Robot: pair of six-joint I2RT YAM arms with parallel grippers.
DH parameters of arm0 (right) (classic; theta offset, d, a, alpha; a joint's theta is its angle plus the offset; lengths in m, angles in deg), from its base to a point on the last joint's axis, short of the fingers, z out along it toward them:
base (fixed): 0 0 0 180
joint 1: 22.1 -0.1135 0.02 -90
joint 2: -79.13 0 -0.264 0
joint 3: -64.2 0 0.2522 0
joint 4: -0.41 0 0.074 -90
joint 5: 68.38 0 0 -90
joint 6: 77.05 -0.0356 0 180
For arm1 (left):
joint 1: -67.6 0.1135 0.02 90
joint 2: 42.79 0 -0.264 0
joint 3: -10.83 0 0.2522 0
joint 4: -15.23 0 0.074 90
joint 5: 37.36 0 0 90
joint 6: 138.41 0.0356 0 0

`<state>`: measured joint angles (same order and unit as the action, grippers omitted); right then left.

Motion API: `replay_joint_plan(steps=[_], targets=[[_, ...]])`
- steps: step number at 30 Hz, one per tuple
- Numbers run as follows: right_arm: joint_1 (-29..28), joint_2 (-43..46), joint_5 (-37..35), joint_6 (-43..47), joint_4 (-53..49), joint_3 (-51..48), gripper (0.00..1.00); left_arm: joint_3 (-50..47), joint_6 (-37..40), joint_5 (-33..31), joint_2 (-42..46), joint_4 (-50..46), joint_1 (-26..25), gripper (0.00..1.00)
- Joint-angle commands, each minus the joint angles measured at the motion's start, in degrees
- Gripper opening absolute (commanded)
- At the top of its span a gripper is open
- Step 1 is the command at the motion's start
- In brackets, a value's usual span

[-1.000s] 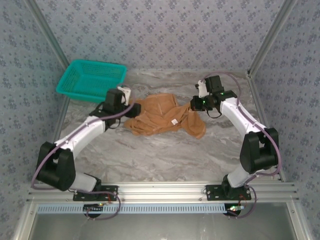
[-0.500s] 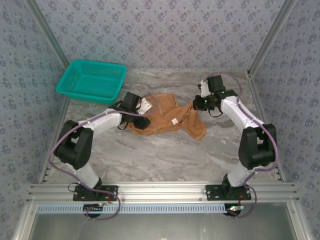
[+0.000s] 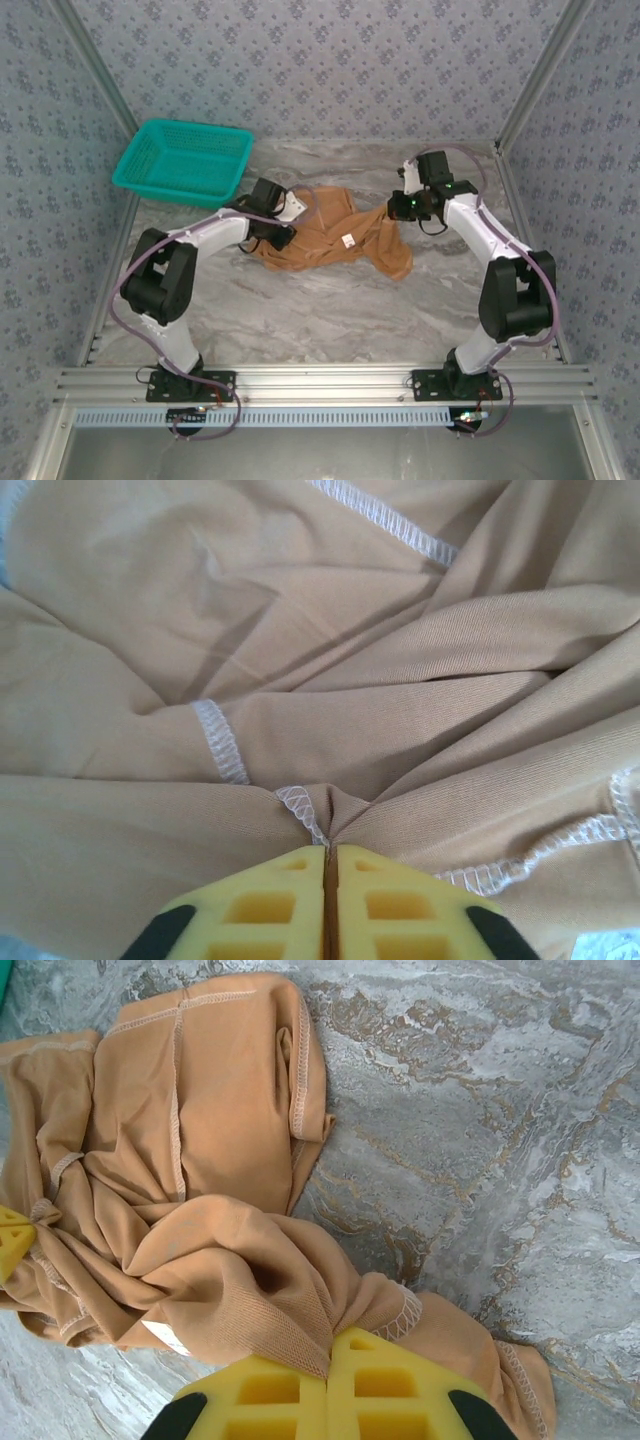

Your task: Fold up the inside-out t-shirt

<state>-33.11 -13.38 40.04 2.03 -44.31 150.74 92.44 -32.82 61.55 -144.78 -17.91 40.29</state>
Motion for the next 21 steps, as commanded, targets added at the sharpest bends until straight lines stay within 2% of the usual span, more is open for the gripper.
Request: replay_joint_plan(steps=[1,6,10,15,18,21], targets=[[0.5,3.6,-1.5,0.9,1.3,-0.9,0.0,-1.1,-2.5,2.3,6.6,2.0,1.0,0.02],[0.5,13.1,-5.8,2.5,4.2,-2.1,0.0,-3.8,-8.2,0.2,18.6,5.9,1.6,0.0],[-2.4,27.2,-11.2,3.7,7.9,-3.8,0.0,-8.9,-15.2,-3.5,36.2,12.8,0.5,0.0],[-10.2,41.4,-20.5,7.5,4.6,0.6,0.0,-8.5,-16.7,-9.7,55.3,14.3,-4.2,0.0],[-16.9,46.8,-25.3,9.3,1.3,6.0,0.0,-4.1,-17.7,-10.3,62.0,11.6,-6.8,0.0],[-21.3,49.8,-27.2,9.7,-1.2,11.7,0.0,1.1,-18.5,-10.0,65.0,9.3,-7.6,0.0]])
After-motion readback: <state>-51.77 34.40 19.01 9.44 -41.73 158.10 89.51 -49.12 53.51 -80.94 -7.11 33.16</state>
